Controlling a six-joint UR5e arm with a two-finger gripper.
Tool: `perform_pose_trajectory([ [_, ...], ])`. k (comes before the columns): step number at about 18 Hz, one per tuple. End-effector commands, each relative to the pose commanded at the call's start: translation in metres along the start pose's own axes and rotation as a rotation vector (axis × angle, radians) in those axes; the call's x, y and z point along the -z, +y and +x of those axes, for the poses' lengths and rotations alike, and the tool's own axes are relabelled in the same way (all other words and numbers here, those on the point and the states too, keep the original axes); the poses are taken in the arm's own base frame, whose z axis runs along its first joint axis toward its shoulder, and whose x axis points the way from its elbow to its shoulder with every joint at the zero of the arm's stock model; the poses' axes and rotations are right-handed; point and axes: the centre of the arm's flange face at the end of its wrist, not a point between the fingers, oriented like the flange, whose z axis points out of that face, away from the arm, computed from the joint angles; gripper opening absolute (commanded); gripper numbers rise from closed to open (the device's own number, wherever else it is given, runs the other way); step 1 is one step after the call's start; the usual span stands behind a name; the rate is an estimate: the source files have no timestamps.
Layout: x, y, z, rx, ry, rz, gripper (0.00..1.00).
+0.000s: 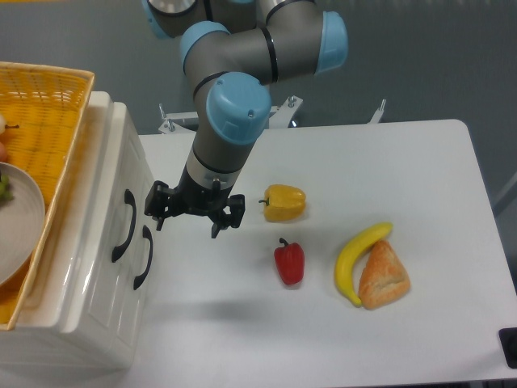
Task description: Slide open the top white drawer
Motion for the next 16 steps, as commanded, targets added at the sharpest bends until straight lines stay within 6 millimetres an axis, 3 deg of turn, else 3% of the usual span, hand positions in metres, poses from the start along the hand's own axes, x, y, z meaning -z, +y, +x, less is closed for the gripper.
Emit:
perform_pose_trajectory([
  [10, -0.009, 0.001, 0.019, -0.007, 0.021, -0.011, 1.0],
  [16, -0.017, 0.005, 0.017, 0.019, 0.017, -0.049, 1.0],
])
